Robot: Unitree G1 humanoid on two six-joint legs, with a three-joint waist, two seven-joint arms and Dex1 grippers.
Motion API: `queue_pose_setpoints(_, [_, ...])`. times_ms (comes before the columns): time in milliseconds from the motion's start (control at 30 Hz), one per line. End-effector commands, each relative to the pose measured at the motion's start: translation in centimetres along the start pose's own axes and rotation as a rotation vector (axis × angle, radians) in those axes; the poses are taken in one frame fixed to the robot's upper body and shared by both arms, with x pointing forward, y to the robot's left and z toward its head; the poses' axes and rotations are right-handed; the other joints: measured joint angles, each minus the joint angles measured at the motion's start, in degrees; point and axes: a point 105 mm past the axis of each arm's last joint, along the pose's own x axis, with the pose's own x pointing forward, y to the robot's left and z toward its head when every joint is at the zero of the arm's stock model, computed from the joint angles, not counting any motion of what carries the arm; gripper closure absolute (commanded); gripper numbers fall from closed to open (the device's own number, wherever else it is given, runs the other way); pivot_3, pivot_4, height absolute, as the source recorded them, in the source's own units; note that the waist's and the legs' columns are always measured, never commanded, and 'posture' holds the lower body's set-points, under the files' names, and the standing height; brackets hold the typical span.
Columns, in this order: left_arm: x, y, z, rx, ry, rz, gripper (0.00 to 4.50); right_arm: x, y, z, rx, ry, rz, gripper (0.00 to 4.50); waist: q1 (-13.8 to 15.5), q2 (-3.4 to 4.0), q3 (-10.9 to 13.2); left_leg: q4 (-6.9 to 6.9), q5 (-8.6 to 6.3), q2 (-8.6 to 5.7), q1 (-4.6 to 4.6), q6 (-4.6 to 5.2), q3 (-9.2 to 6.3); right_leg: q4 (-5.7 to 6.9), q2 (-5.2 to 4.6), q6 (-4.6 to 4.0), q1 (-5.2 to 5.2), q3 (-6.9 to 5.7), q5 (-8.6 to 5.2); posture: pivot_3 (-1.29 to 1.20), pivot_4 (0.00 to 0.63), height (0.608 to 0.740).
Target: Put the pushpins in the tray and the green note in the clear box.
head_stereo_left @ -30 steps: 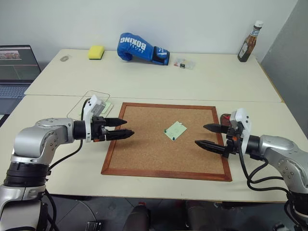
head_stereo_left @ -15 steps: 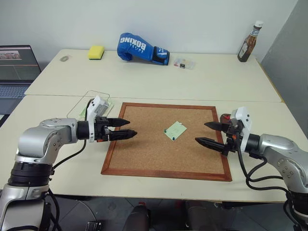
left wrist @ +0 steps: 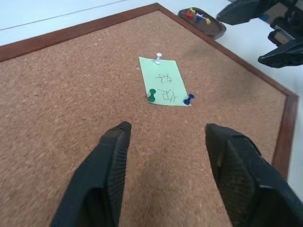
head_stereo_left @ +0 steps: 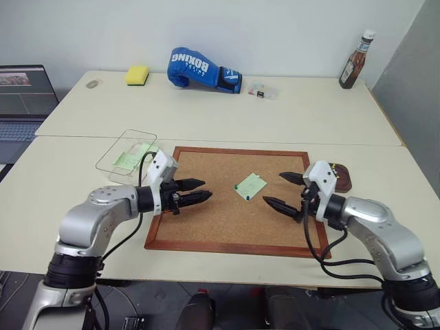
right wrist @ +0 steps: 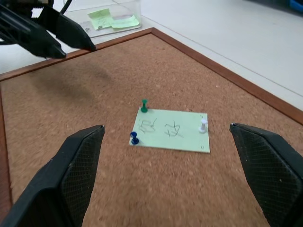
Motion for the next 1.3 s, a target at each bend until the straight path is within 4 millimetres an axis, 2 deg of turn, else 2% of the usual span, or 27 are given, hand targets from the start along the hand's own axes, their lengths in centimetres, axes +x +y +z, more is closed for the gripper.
queue_pose_setpoints(33, [0.2, 0.0, 0.3, 0.092, -0.031, 0.042, 2.83, 1.3, -0.4, 0.9, -0.046, -0.058, -0.037, 0.00, -0.03, 0.00, 0.00, 0.00, 0.00, 0.00, 0.01, 0.00, 0.00, 0.01, 0.00, 0.00, 0.01, 0.00, 0.00, 0.00, 0.150, 0.740])
queue_pose_setpoints(333, [1.6, -0.5, -0.7, 0.112, -0.042, 0.017, 4.49, 4.0, -0.7, 0.2, -0.047, -0.080, -0.070, 0.00, -0.03, -0.01, -0.01, 0.00, 0.00, -0.02, 0.07, 0.00, 0.02, 0.01, 0.00, -0.27, 0.05, 0.01, 0.17, 0.00, 0.150, 0.740])
queue_pose_setpoints(433, [1.9, -0.5, -0.9, 0.106, -0.046, 0.016, 4.49, 4.6, -0.8, 0.2, -0.035, -0.090, -0.074, 0.00, -0.04, -0.01, -0.01, 0.00, 0.00, -0.01, 0.07, 0.00, 0.02, 0.02, 0.01, -0.28, 0.05, 0.00, 0.17, 0.00, 0.150, 0.740])
queue_pose_setpoints(633, [3.1, -1.1, -4.0, 0.062, 0.032, 0.003, 4.49, 5.7, -1.4, -0.6, -0.016, -0.084, -0.106, 0.00, -0.08, 0.00, -0.01, 0.00, 0.00, -0.02, 0.11, 0.00, 0.04, 0.04, 0.01, -0.28, 0.07, 0.02, 0.18, 0.00, 0.150, 0.740])
queue_pose_setpoints(867, [4.0, -0.6, -8.1, 0.077, 0.211, 0.021, 4.49, 6.7, -2.1, -0.9, 0.007, -0.079, -0.130, 0.00, -0.02, 0.12, -0.16, 0.02, 0.00, -0.02, 0.24, 0.01, 0.02, 0.07, 0.02, -0.29, 0.20, 0.00, 0.19, 0.00, 0.150, 0.740])
queue_pose_setpoints(1100, [4.0, -0.2, -8.0, 0.080, 0.210, 0.023, 4.49, 7.5, -2.5, -1.1, 0.052, -0.081, -0.139, 0.00, -0.05, 0.28, -0.36, 0.21, 0.06, -0.01, 0.31, 0.08, 0.01, 0.14, 0.05, -0.06, 0.29, 0.00, 0.28, 0.00, 0.150, 0.740])
queue_pose_setpoints(1133, [4.0, -0.2, -7.9, 0.082, 0.208, 0.023, 4.50, 7.6, -2.6, -1.4, 0.059, -0.072, -0.143, 0.29, -0.06, 0.29, -0.35, 0.26, 0.07, -0.01, 0.31, 0.09, 0.01, 0.17, 0.06, -0.06, 0.29, 0.00, 0.30, 0.00, 0.150, 0.740])
queue_pose_setpoints(1200, [4.0, -0.1, -7.5, 0.083, 0.196, 0.026, 4.50, 7.7, -2.7, -1.7, 0.093, -0.068, -0.148, 0.45, -0.12, 0.29, -0.35, 0.33, 0.09, 0.00, 0.30, 0.12, 0.02, 0.19, 0.07, -0.04, 0.29, 0.00, 0.35, 0.00, 0.150, 0.740])
queue_pose_setpoints(1300, [4.0, 0.0, -7.3, 0.078, 0.185, 0.031, 4.50, 7.9, -2.7, -1.8, 0.103, -0.063, -0.150, 1.18, -0.12, 0.29, -0.36, 0.43, 0.10, -0.01, 0.29, 0.13, 0.03, 0.19, 0.07, -0.02, 0.32, 0.01, 0.40, 0.00, 0.150, 0.740])
